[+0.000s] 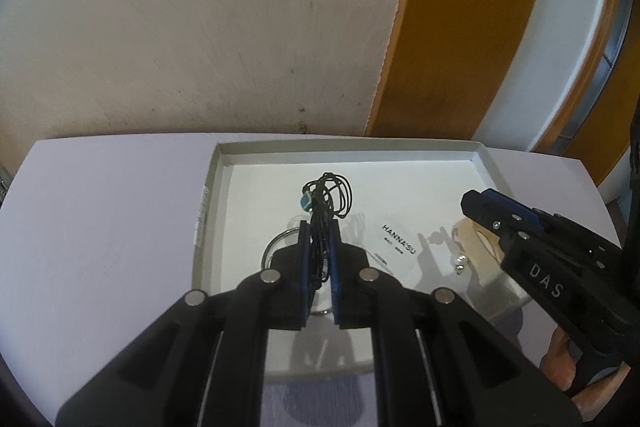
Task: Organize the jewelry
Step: 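Open both grippers to release the necklace and pendant in the box, then grasp the pearl strand's silver clasp with the right gripper while the left approaches the brown necklace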
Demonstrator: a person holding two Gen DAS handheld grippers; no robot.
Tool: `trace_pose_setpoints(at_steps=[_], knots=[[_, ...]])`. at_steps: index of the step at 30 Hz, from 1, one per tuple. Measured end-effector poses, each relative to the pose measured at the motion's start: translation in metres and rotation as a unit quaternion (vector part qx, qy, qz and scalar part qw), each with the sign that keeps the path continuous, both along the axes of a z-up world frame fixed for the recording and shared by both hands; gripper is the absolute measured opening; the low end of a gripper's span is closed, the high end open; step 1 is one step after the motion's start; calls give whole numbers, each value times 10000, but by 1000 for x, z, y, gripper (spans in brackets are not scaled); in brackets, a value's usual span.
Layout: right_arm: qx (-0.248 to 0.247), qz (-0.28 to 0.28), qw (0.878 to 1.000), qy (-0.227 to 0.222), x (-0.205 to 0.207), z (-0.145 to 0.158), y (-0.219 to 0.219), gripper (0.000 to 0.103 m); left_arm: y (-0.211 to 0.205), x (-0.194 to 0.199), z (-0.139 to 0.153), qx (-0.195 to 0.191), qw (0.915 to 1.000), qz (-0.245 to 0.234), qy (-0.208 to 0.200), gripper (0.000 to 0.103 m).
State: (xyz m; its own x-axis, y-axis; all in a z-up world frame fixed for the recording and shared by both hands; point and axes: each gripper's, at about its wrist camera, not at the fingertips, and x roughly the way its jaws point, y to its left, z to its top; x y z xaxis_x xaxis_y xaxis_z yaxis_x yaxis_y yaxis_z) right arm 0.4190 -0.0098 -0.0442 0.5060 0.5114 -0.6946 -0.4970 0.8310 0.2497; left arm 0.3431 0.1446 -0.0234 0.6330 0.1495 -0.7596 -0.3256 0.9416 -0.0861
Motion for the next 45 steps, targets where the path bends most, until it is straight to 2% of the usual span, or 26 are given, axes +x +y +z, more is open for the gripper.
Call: trace_pose_setpoints(at_steps=[2, 3, 4, 5, 7, 12, 18, 23, 27, 30, 36, 45], knots=[[-3, 8, 10000, -1, -2, 1, 1, 24, 0, 4, -5, -34, 10000, 20, 75, 10], [1, 13, 10000, -15, -4, 2, 0, 33, 1, 5, -7, -54, 9999, 19, 100, 10], [-3, -16, 10000, -52, -5, 4, -1, 44, 0, 5, -7, -49, 9999, 24, 101, 16], [-5, -50, 9999, -96, -6, 5, -4, 48, 0, 3, -7, -21, 9999, 43, 102, 30], [13, -73, 9999, -135, -8, 9, -9, 48, 0, -3, -4, 16, 10000, 74, 40, 42], [36, -88, 9998, -151, -30, 18, -35, 48, -5, -25, 6, 58, 9999, 93, -25, 43], [71, -237, 9994, -241, -76, 26, -82, 48, -21, -76, 17, 190, 9998, 15, -102, 52], [46, -360, 9990, -273, -119, 24, -120, 49, -50, -133, 11, 233, 9996, -119, -85, 60], [-9, -440, 9988, -200, -159, 11, -152, 49, -71, -174, 0, 114, 9997, -213, -49, 64], [-60, -519, 9985, -144, -183, -1, -173, 49, -88, -203, -8, 149, 9996, -244, -87, 70], [-122, -536, 9985, 46, -212, -32, -179, 49, -117, -237, -27, 149, 9993, -323, -82, 71], [-405, -591, 9974, -52, -229, -44, -170, 49, -131, -248, -46, 146, 9996, -239, 11, 71]])
